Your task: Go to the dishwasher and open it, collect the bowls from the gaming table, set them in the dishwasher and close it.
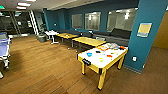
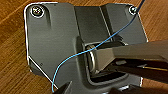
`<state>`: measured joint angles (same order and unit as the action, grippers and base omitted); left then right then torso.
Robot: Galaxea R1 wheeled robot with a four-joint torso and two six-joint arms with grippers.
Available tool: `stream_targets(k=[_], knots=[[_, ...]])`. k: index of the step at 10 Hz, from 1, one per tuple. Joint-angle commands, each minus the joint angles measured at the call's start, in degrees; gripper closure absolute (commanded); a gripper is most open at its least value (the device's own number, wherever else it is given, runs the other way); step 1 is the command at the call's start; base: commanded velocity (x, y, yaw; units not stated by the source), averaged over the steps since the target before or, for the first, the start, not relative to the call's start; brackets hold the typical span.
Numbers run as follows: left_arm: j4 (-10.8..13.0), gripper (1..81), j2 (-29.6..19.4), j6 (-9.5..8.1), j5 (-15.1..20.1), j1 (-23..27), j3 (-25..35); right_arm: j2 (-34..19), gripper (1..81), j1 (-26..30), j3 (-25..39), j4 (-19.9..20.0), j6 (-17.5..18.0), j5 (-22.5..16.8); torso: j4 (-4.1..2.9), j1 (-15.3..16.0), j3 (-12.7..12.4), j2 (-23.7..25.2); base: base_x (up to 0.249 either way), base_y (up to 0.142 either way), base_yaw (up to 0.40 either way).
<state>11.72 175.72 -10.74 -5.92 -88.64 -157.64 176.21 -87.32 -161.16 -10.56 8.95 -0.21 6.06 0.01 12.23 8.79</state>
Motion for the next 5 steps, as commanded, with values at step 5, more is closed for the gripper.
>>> stream_targets(k=[5], knots=[[-0.2,1.0,0.1,0.02,2.8,2.1,0.2,0.1,1.0,2.5,0.0,-0.3,-0.2,-3.0,0.0,0.0,0.0,0.0,0.107,0.0,0.0]])
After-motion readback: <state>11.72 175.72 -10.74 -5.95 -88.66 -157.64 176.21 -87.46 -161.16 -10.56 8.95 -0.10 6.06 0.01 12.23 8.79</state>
